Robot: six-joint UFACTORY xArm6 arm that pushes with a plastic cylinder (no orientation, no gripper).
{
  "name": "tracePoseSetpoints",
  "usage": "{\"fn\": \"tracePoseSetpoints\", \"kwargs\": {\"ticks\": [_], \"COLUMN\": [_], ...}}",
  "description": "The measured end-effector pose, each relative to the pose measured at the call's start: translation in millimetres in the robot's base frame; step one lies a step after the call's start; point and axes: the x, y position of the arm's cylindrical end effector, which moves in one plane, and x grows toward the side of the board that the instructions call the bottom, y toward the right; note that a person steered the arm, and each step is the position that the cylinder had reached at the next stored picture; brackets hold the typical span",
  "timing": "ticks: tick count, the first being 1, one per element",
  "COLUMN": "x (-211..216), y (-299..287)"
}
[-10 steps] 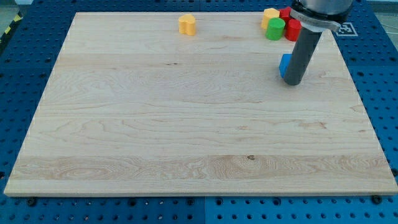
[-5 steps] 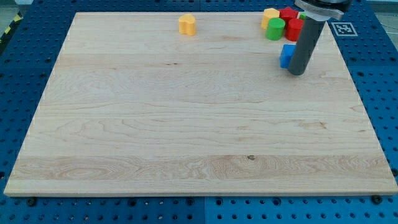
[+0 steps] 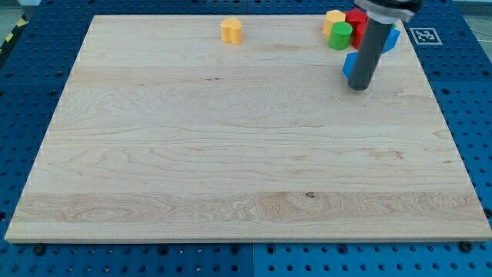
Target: Move the blue cube close to the group of blocks
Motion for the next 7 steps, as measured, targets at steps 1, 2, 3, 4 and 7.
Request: {"fn": "tracePoseSetpoints", "kwargs": {"ticks": [1, 2, 3, 4, 7], "x": [-6.3, -9.4, -20.9, -30.7, -18.2], "y": [4.6, 4.6, 6.6, 10.8, -54.4]}}
